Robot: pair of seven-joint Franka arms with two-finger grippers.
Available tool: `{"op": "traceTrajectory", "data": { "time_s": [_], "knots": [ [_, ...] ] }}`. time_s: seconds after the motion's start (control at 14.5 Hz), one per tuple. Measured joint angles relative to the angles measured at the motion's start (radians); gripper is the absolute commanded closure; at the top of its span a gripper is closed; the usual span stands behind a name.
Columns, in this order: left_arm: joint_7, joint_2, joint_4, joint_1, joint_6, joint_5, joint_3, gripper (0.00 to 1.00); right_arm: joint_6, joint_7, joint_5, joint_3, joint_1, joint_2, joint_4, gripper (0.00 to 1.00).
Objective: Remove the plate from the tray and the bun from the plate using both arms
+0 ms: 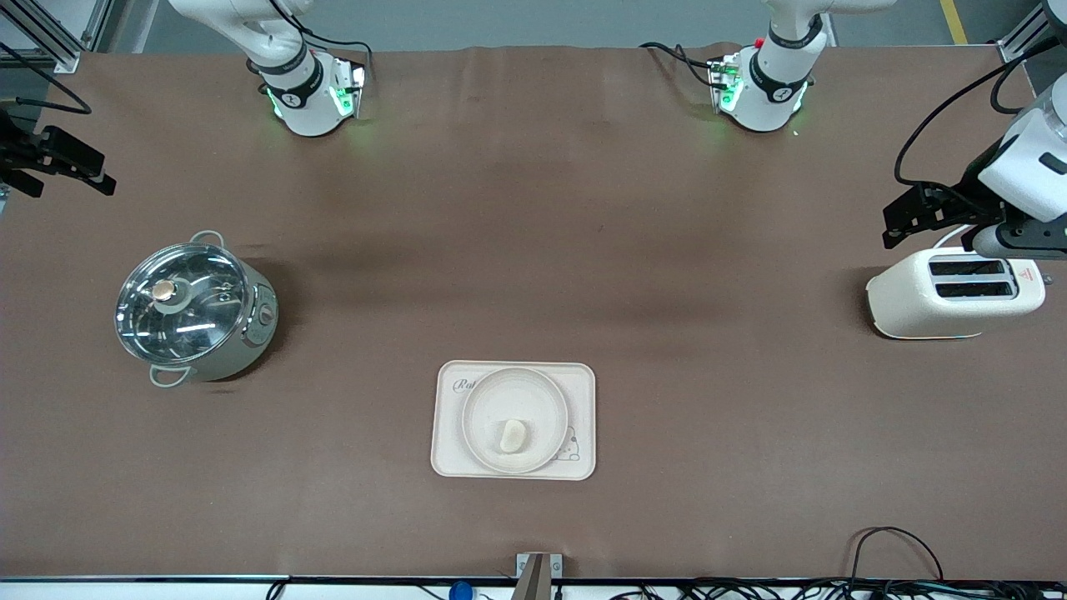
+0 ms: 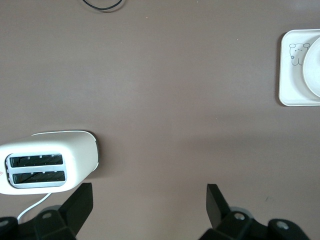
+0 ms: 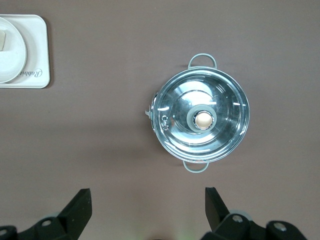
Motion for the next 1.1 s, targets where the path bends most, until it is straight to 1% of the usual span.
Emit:
{"op": "traceTrajectory", "data": {
  "time_s": [0.76, 0.96, 1.03, 1.1],
  "knots": [
    [-0.008, 0.0, 0.001, -0.003, 0.0, 0.0, -0.003, 0.0, 0.011, 0.0, 0.0, 0.016, 0.0, 0.005, 0.002, 0.0],
    [-0.008, 0.0, 0.001, -0.003, 0.0, 0.0, -0.003, 0.0, 0.076, 0.0, 0.027, 0.029, 0.007, 0.056, -0.007, 0.0],
    [-0.008, 0.0, 0.001, -0.003, 0.0, 0.0, -0.003, 0.0, 0.115, 0.0, 0.054, 0.035, 0.011, 0.088, -0.009, 0.01],
    [-0.008, 0.0, 0.002, -0.003, 0.0, 0.0, -0.003, 0.0, 0.159, 0.0, 0.082, 0.042, 0.016, 0.125, -0.01, 0.05]
  ]
}}
